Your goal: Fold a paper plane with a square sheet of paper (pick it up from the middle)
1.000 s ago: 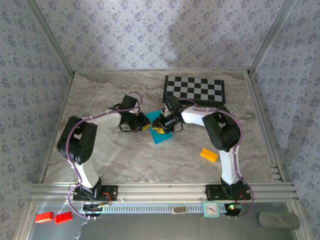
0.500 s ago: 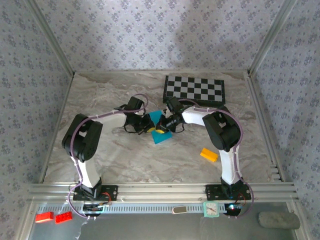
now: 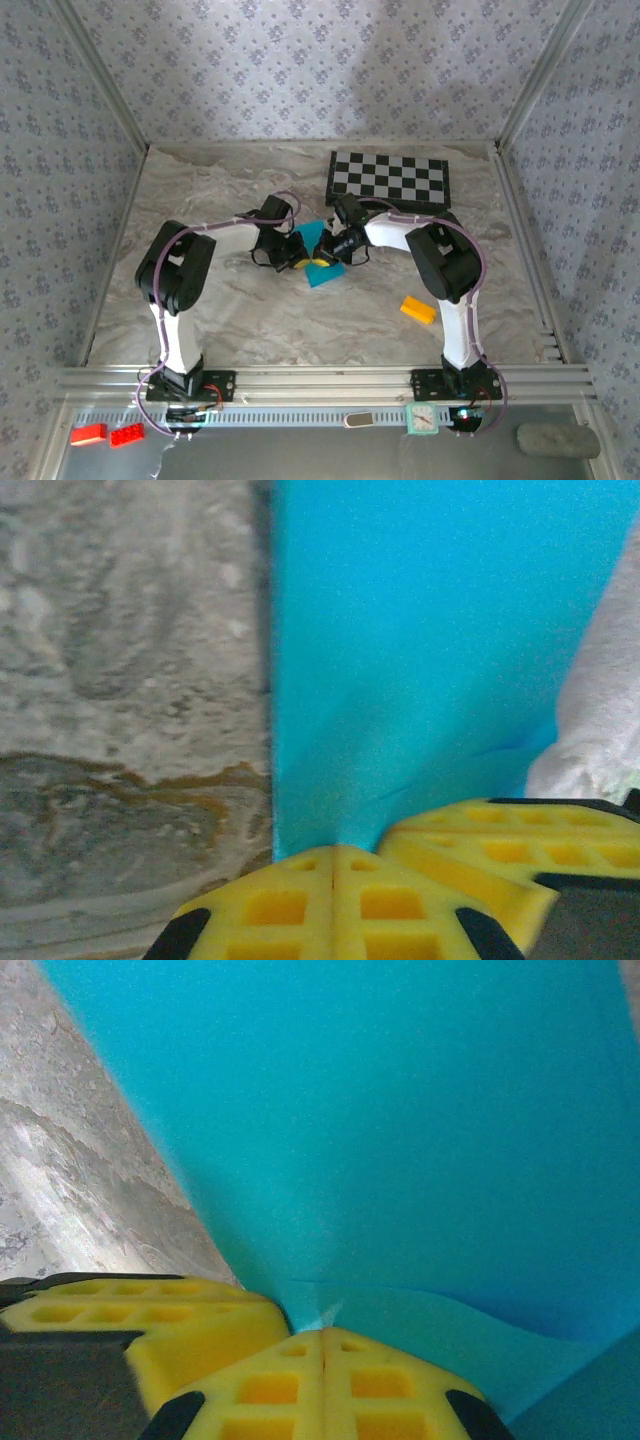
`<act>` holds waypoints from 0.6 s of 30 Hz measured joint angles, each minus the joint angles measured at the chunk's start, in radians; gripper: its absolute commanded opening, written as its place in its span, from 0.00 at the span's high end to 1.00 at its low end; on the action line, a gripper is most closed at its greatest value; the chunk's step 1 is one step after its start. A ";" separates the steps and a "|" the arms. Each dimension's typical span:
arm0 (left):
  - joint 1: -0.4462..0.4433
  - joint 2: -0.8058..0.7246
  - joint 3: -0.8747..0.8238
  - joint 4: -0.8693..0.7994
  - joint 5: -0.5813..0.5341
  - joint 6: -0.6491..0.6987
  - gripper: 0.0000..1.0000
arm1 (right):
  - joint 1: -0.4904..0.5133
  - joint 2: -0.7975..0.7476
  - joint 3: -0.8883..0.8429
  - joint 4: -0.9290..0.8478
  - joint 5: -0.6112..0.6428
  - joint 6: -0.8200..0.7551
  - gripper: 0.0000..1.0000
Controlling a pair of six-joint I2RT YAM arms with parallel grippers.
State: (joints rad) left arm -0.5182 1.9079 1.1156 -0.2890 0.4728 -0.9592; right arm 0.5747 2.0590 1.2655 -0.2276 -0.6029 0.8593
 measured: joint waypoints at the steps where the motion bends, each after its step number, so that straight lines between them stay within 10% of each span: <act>1: 0.000 0.000 0.003 -0.004 -0.007 0.001 1.00 | 0.000 0.000 0.000 0.000 -0.001 0.000 0.98; 18: -0.002 0.003 0.025 -0.050 -0.039 0.077 1.00 | -0.030 -0.069 -0.046 0.045 -0.013 -0.108 0.94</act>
State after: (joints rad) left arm -0.5201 1.9114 1.1408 -0.3389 0.4339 -0.8818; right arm 0.5449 1.9903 1.2194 -0.1822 -0.6163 0.7517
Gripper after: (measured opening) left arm 0.048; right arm 0.064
